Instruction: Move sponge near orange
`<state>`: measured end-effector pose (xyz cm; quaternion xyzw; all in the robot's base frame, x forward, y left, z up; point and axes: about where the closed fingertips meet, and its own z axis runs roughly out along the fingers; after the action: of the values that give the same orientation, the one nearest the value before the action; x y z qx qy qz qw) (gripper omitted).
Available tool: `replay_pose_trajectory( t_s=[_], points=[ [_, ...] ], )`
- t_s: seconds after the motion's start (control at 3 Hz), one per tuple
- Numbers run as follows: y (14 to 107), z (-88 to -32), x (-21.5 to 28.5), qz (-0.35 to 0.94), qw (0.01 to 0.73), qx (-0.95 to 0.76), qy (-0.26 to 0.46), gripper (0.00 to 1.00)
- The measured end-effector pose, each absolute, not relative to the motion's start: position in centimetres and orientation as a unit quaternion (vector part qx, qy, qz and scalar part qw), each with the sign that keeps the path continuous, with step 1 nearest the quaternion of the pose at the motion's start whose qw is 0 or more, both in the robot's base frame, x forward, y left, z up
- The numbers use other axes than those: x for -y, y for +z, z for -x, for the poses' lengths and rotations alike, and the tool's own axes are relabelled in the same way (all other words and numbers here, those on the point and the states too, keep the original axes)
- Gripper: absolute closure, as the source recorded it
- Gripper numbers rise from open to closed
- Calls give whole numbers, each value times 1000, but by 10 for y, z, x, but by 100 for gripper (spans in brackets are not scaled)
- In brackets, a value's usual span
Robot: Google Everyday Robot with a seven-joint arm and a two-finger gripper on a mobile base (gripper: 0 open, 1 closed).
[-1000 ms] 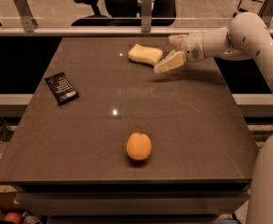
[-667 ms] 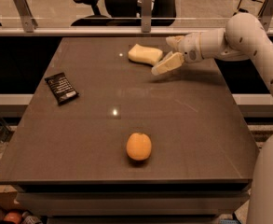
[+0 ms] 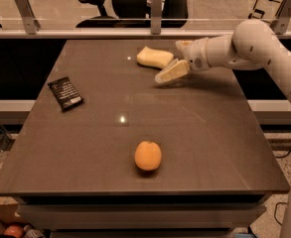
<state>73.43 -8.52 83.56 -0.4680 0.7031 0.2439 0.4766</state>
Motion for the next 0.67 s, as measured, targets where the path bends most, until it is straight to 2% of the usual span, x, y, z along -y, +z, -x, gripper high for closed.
replay_pose_trajectory(
  t_s=[0.67],
  points=[
    [832, -747, 77, 459, 482, -703, 249, 0]
  ],
)
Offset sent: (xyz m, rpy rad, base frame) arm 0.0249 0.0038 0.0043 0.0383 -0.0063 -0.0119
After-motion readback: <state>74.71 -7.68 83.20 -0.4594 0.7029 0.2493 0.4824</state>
